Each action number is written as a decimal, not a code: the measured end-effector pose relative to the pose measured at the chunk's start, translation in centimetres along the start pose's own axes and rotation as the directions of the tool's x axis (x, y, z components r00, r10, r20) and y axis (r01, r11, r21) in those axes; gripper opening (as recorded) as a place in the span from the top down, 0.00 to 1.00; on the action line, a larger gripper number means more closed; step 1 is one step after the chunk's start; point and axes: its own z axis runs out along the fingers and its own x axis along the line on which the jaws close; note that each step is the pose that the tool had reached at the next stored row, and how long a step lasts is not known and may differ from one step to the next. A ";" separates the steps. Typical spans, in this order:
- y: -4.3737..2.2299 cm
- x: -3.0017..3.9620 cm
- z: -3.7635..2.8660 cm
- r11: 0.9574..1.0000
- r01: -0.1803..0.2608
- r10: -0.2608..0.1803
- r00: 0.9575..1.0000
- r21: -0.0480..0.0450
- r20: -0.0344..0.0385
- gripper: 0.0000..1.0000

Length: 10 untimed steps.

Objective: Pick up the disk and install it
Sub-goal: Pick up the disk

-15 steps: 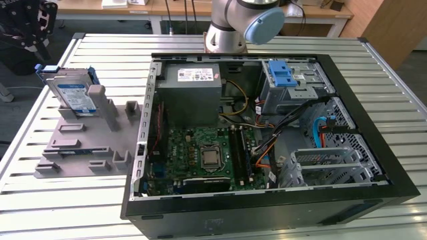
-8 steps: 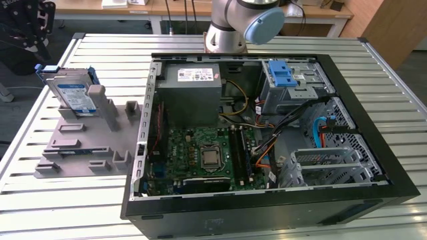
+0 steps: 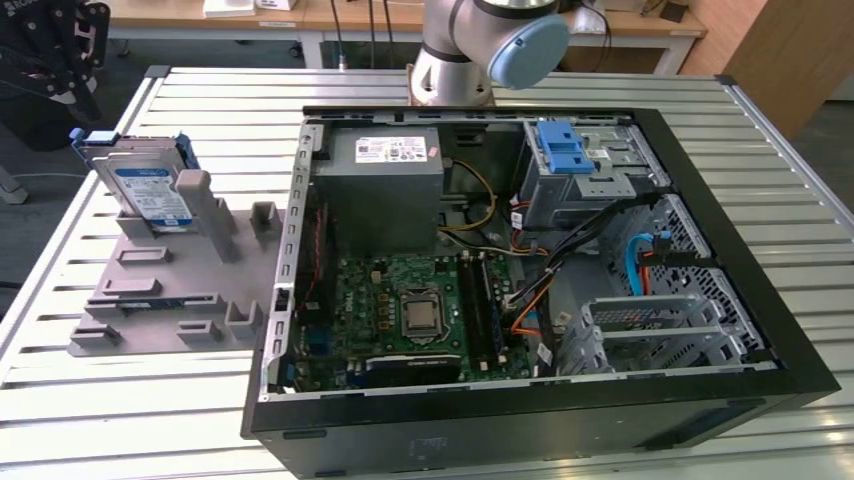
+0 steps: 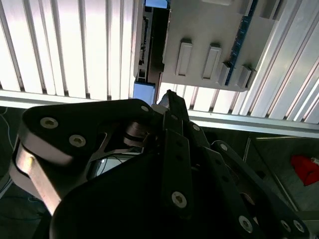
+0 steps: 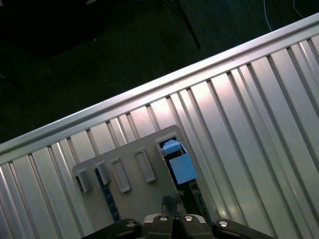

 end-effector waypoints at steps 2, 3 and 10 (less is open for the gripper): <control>0.00 0.00 0.00 1.000 0.000 0.000 1.000 0.000 0.000 0.89; 0.00 0.00 0.00 1.000 0.000 0.000 1.000 0.000 0.000 0.89; 0.00 0.00 0.01 0.995 0.101 -0.101 0.995 0.003 -0.004 0.89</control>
